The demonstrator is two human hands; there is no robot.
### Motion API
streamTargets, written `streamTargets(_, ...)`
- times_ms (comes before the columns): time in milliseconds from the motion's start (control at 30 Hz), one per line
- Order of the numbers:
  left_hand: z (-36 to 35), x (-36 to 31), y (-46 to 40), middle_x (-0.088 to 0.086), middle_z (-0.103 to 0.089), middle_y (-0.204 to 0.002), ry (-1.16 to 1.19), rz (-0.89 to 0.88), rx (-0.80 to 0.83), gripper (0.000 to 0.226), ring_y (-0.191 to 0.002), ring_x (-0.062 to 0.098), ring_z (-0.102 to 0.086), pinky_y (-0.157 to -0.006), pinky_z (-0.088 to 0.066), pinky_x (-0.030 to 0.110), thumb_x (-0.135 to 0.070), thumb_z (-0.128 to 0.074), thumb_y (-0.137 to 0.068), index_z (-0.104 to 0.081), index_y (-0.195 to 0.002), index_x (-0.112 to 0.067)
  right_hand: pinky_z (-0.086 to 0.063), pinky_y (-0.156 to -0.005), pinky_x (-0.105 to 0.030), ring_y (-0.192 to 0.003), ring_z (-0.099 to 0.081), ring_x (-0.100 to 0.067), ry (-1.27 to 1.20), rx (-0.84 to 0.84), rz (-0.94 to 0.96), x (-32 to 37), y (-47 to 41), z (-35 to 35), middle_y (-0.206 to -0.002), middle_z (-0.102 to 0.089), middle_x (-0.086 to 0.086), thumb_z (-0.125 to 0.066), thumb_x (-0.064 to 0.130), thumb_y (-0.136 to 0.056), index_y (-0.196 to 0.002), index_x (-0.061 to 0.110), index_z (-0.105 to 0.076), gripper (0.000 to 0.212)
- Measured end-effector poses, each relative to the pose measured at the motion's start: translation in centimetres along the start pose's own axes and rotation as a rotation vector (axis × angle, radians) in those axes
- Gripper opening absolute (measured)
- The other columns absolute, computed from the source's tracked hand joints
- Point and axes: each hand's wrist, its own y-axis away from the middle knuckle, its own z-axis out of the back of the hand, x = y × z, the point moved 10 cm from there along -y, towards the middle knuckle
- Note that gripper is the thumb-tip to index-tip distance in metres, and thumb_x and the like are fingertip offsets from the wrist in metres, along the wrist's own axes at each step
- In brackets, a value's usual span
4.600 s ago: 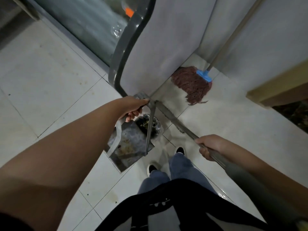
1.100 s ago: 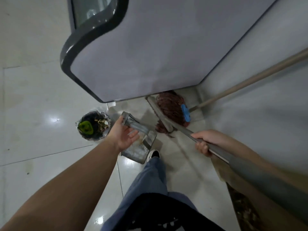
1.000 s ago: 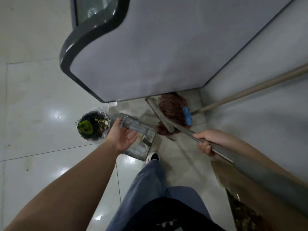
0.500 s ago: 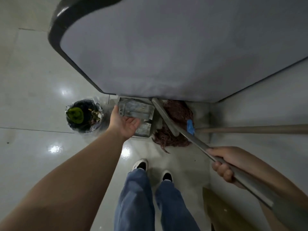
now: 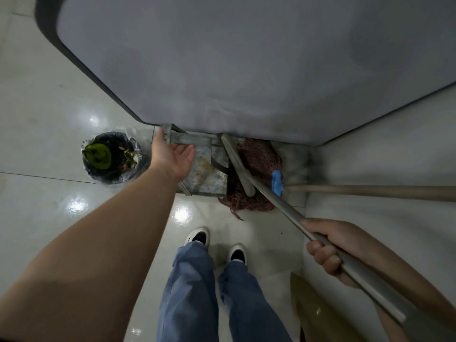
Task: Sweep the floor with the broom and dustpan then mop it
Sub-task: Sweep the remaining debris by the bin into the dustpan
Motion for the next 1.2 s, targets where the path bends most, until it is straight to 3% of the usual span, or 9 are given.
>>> streamTargets(167, -0.2, -1.2, 0.5, 0.018, -0.037, -0.145, -0.06, -0.011, 0.058, 0.073, -0.131, 0.029, -0.04, -0.111, -0.032, 0.036, -0.052, -0.041, -0.093, -0.027, -0.144, -0.002, -0.022, -0.025, -0.004, -0.019, -0.026, -0.003, -0.029, 0.009, 0.002, -0.5, -0.4, -0.2, -0.034, -0.035, 0.001, -0.046, 0.026, -0.097, -0.074, 0.014, -0.04, 0.027)
streamTargets(400, -0.7, -0.7, 0.5, 0.021, -0.028, -0.149, 0.081, 0.02, 0.055, 0.077, -0.135, 0.033, -0.034, -0.112, -0.03, 0.04, -0.051, -0.04, -0.094, -0.019, -0.146, 0.001, -0.022, -0.024, -0.005, -0.017, -0.027, -0.004, -0.022, 0.009, -0.053, -0.6, -1.0, -0.7, -0.03, -0.033, 0.0, -0.046, 0.031, -0.096, -0.06, 0.01, -0.037, 0.043)
streamTargets(500, -1.3, -1.0, 0.6, 0.022, -0.019, -0.152, 0.192, -0.001, 0.04, 0.079, -0.139, 0.034, -0.025, -0.112, -0.03, 0.041, -0.049, -0.041, -0.094, -0.012, -0.146, 0.002, -0.021, -0.022, -0.006, -0.016, -0.026, -0.004, -0.009, 0.019, -0.054, -0.6, -0.9, -1.4, -0.03, -0.032, 0.001, -0.046, 0.032, -0.096, -0.059, 0.011, -0.037, 0.043)
streamTargets(567, -1.5, -0.7, 0.5, 0.022, -0.021, -0.151, 0.184, 0.001, 0.053, 0.078, -0.138, 0.033, -0.028, -0.111, -0.032, 0.041, -0.048, -0.043, -0.093, -0.014, -0.146, 0.002, -0.021, -0.023, -0.006, -0.017, -0.027, -0.004, -0.014, 0.024, -0.046, -0.6, -1.0, -1.5, -0.031, -0.033, 0.0, -0.046, 0.031, -0.096, -0.061, 0.01, -0.037, 0.042)
streamTargets(667, -1.0, -0.3, 0.3, 0.021, -0.034, -0.146, 0.122, 0.02, 0.074, 0.075, -0.131, 0.032, -0.04, -0.11, -0.034, 0.039, -0.051, -0.042, -0.093, -0.024, -0.144, 0.0, -0.022, -0.023, -0.006, -0.017, -0.028, -0.004, -0.026, 0.019, -0.051, -0.7, -1.1, -1.3, -0.032, -0.034, 0.0, -0.047, 0.031, -0.096, -0.061, 0.009, -0.037, 0.042)
streamTargets(867, 0.9, -0.6, 1.8, 0.014, -0.021, -0.154, -0.081, 0.018, 0.04, 0.076, -0.14, 0.028, -0.025, -0.113, -0.023, 0.04, -0.054, -0.034, -0.094, -0.014, -0.148, -0.005, -0.022, -0.023, -0.006, -0.016, -0.027, -0.004, 0.005, 0.026, -0.048, -1.1, -1.0, -1.3, -0.03, -0.031, 0.001, -0.045, 0.032, -0.096, -0.055, 0.011, -0.037, 0.047)
streamTargets(1000, 1.1, -0.5, 4.9, 0.011, -0.022, -0.154, -0.24, -0.013, 0.052, 0.07, -0.141, 0.025, -0.023, -0.113, -0.021, 0.04, -0.052, -0.031, -0.096, -0.017, -0.148, -0.008, -0.022, -0.023, -0.005, -0.016, -0.027, -0.004, 0.025, 0.046, -0.029, -2.0, -0.6, -1.3, -0.029, -0.031, 0.0, -0.044, 0.031, -0.097, -0.054, 0.011, -0.037, 0.048)
streamTargets(1200, 0.1, 2.0, 13.7, 0.004, -0.023, -0.155, -0.52, -0.053, 0.194, 0.065, -0.143, 0.018, -0.018, -0.115, -0.014, 0.036, -0.052, -0.022, -0.098, -0.016, -0.148, -0.011, -0.025, -0.021, -0.008, -0.017, -0.03, -0.005, -0.062, 0.106, -0.014, -4.0, 1.2, -1.4, -0.03, -0.032, 0.001, -0.04, 0.027, -0.099, -0.064, 0.012, -0.035, 0.039)
